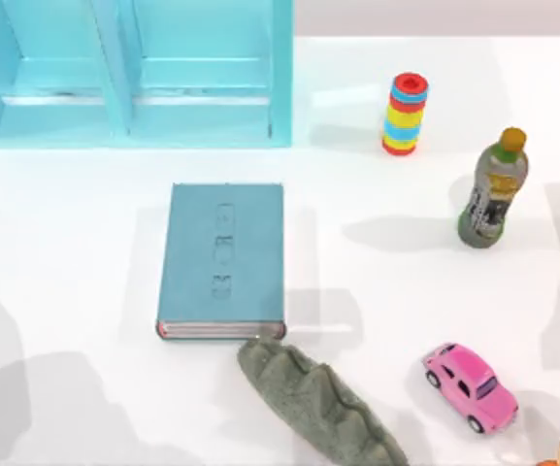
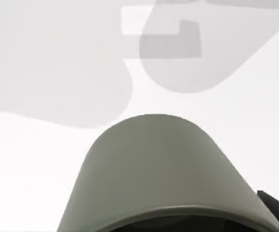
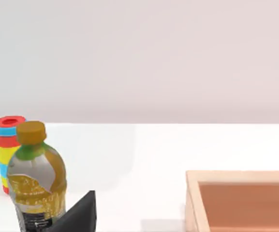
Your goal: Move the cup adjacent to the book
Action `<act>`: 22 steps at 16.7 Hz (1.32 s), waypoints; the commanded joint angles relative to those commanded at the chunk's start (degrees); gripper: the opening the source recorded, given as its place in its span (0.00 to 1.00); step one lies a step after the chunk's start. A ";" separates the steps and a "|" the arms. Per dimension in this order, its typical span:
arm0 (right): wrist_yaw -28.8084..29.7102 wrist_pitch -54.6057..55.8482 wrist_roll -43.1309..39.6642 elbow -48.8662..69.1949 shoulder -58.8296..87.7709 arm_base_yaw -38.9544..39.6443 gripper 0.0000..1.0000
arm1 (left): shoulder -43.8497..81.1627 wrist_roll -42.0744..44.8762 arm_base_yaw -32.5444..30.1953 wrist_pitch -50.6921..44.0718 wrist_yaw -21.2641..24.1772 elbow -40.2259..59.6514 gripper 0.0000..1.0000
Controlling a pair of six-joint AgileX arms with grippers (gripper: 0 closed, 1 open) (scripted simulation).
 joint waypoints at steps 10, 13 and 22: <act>0.00 0.00 0.00 0.00 0.00 0.00 1.00 | 7.31 -55.87 -23.45 -4.92 0.67 12.18 0.00; 0.00 0.00 0.00 0.00 0.00 0.00 1.00 | 8.76 -73.38 -30.55 -5.84 0.92 15.38 0.00; 0.00 0.00 0.00 0.00 0.00 0.00 1.00 | 10.73 -113.13 -46.60 -6.95 1.39 21.86 0.00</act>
